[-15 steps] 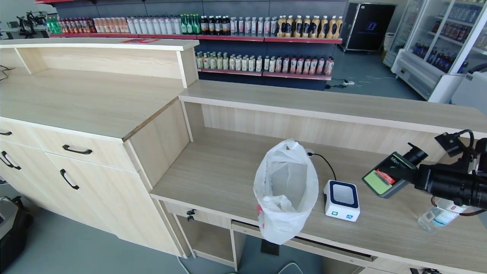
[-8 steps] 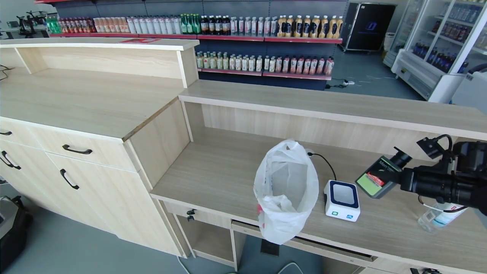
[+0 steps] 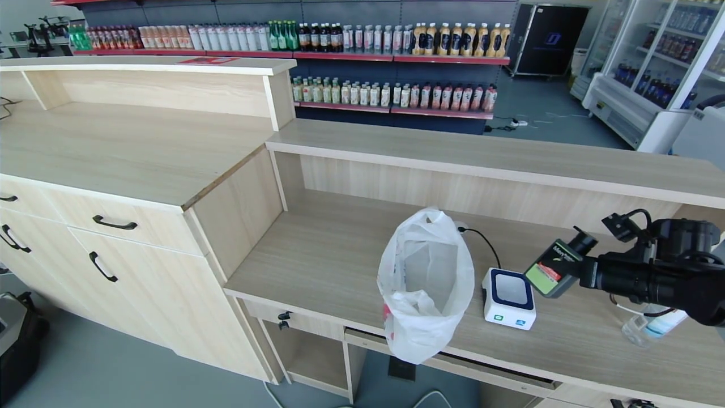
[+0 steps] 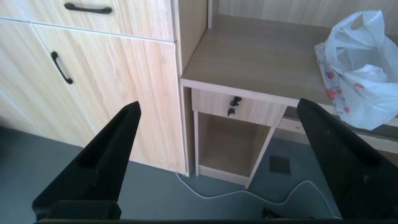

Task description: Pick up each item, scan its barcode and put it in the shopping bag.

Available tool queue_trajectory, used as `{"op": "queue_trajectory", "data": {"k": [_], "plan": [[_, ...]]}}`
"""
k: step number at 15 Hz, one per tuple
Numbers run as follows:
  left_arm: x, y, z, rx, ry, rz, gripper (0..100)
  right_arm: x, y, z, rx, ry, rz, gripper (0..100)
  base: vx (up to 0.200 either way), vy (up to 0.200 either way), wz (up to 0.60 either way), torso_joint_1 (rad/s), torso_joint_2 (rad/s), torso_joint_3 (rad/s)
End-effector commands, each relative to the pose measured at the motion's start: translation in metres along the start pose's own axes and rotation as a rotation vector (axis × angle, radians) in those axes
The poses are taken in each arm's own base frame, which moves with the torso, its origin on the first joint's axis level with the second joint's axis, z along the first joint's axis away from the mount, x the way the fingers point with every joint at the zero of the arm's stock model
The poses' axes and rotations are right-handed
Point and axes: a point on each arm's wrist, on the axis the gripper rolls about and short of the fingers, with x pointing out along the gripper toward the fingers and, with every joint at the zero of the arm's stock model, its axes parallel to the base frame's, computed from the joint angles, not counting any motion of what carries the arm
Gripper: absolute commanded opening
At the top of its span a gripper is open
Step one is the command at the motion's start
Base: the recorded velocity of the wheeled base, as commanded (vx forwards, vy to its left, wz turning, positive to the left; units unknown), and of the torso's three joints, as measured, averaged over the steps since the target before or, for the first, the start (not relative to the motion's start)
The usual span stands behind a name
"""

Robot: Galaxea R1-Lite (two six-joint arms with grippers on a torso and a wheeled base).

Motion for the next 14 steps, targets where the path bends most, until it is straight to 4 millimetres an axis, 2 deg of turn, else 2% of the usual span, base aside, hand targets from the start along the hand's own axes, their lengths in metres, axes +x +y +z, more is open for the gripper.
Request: {"op": "queue_trajectory", "data": {"k": [1, 6, 14], "plan": [[0.0, 0.0, 0.0, 0.0, 0.0, 0.0, 100, 0.012, -0.001, -0.006, -0.001, 0.011, 0.02, 0, 0.0, 0.0, 0.0, 0.0, 0.0, 0.0], [0.0, 0.0, 0.0, 0.0, 0.0, 0.0, 100, 0.028, -0.003, -0.01, -0.023, 0.009, 0.042, 0, 0.0, 0.0, 0.0, 0.0, 0.0, 0.0], [0.0, 0.0, 0.0, 0.0, 0.0, 0.0, 100, 0.036, -0.007, -0.013, -0.021, 0.013, 0.048, 0, 0.0, 0.0, 0.0, 0.0, 0.0, 0.0]]}}
